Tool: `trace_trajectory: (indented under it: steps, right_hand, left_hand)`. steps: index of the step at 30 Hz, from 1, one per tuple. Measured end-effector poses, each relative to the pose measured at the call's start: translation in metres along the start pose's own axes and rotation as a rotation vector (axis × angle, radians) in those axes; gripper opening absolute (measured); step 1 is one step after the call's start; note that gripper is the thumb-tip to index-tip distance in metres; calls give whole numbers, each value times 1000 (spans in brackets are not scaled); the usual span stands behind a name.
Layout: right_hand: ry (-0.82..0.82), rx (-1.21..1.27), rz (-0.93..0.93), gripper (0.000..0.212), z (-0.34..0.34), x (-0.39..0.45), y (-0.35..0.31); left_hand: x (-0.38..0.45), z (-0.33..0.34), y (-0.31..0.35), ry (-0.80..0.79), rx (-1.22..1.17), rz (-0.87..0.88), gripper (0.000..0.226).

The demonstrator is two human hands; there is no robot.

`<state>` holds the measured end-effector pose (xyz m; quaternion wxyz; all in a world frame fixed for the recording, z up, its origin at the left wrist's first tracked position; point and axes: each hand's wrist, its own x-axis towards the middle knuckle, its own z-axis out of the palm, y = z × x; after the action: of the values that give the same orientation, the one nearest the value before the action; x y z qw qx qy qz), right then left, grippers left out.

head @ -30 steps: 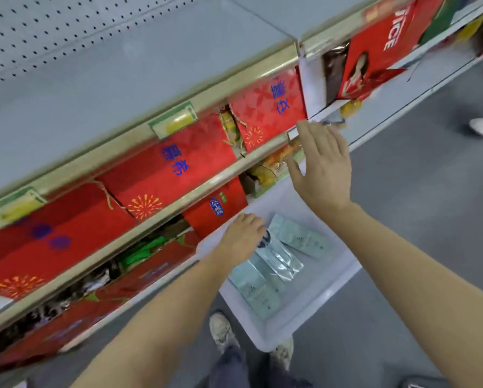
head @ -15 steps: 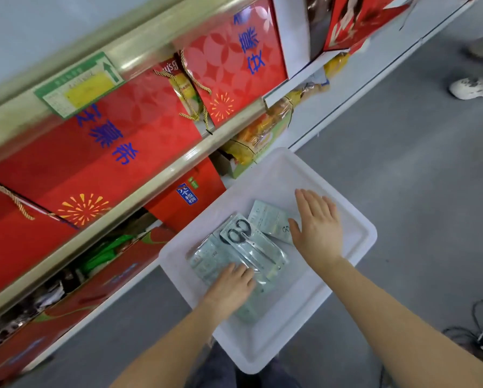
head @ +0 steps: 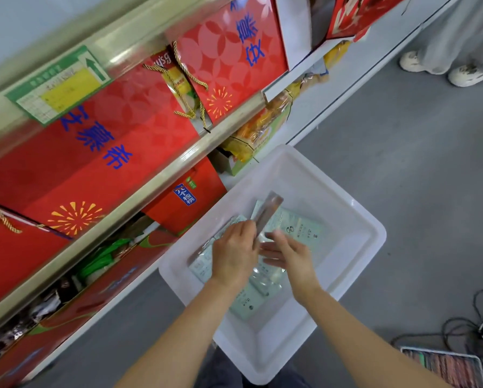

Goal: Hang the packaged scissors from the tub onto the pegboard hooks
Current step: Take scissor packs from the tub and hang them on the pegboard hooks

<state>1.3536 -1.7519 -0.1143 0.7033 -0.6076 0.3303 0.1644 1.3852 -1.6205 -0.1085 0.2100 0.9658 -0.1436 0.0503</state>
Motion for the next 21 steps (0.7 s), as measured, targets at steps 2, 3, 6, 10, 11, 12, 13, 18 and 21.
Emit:
trace_trajectory:
  steps: [2, 3, 6, 10, 11, 12, 13, 18, 21]
  right_hand:
    - [-7, 101, -33, 32, 12, -2, -6]
    - [27, 133, -37, 33, 13, 0, -8]
    - [79, 161, -32, 34, 2, 8, -4]
    - [102, 128, 17, 8, -17, 11, 7]
    - [150, 95, 30, 8, -21, 13, 10]
    - [215, 52, 43, 10, -26, 16, 12]
    - [282, 11, 54, 11, -31, 18, 15]
    - [432, -139, 30, 13, -53, 23, 21]
    - [450, -171, -7, 14, -59, 20, 20]
  left_hand:
    - [3, 13, 12, 21, -52, -2, 19]
    - [2, 18, 16, 15, -89, 0, 15]
    - [-3, 25, 19, -87, -199, 66, 13]
    - [4, 31, 11, -317, -591, -260, 16]
    - [11, 38, 4, -307, -645, -340, 15]
    - [18, 47, -5, -305, -580, -335, 16]
    - [25, 59, -16, -374, -425, -247, 23]
    - [43, 101, -43, -856, 557, 444, 97]
    - [54, 97, -37, -819, 654, 581, 91]
